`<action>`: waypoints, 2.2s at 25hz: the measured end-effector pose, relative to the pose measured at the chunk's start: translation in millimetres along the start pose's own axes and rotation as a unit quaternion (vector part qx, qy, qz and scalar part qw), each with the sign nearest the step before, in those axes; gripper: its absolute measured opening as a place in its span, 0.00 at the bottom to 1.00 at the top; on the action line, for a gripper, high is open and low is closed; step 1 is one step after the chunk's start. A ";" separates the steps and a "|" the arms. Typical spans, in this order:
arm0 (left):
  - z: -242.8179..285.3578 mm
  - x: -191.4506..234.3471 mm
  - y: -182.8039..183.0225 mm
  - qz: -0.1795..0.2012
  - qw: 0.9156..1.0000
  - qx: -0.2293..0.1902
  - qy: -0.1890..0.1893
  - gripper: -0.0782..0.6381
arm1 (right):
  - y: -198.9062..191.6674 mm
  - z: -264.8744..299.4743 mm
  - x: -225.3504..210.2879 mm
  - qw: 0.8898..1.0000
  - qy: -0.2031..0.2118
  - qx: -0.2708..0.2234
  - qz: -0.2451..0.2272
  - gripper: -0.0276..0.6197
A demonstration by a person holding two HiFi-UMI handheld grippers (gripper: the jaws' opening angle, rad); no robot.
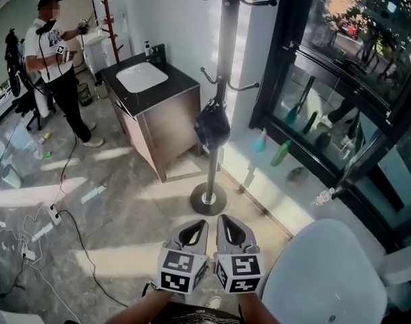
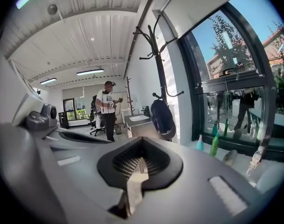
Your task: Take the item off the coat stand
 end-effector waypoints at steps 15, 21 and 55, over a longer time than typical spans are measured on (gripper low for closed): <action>58.2 106.3 50.2 0.011 0.999 -0.001 -0.052 0.12 | 47.1 116.7 8.0 0.997 -0.071 -0.003 -0.007 0.05; 67.8 142.7 63.7 0.021 0.997 -0.006 -0.071 0.12 | 62.6 152.1 8.1 0.994 -0.106 -0.005 -0.010 0.08; 163.8 198.4 114.8 0.023 0.996 0.000 -0.087 0.12 | 82.6 272.5 -58.4 0.989 -0.138 0.033 -0.026 0.26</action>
Point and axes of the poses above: the fingertips, and each gripper's own axes: z forward along the fingers, x to its left, y out of its top, the point moved 1 cm from there along -z, backward along the fingers, and after that the axes turned 3 degrees about x, right-handed, at the moved point
